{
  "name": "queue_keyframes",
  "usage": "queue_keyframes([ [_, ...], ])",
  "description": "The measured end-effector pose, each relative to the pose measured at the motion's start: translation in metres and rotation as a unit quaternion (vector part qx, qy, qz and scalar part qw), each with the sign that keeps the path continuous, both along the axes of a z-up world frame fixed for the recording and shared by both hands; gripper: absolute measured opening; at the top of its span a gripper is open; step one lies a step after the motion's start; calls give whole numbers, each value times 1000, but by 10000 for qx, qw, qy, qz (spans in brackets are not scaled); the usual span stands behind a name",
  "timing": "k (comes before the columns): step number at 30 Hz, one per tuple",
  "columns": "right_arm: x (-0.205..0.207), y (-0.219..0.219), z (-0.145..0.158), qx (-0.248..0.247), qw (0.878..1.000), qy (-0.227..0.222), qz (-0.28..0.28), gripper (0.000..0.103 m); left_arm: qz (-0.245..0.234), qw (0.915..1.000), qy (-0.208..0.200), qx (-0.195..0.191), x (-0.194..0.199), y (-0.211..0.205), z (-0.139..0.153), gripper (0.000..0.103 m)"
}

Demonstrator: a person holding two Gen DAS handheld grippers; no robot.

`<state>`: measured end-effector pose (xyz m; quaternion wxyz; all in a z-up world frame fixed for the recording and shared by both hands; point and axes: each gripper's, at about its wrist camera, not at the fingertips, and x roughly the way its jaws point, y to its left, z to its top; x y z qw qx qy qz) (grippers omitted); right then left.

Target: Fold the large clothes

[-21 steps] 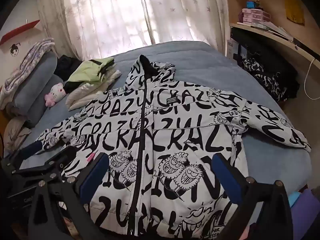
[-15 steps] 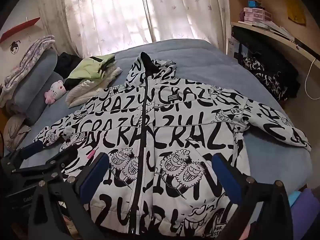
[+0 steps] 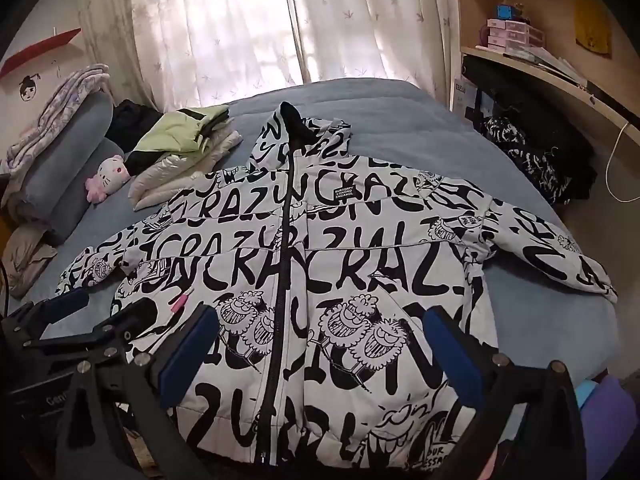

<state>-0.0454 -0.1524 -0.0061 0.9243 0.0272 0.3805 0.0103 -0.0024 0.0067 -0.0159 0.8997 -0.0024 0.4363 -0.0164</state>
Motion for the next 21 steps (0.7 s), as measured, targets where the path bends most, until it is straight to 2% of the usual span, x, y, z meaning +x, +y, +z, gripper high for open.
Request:
queue_keyframes([
  [21,-5,-3,-8,227,9996,188,-49,103,5,10000,-4,78,-5,1,-1,99],
])
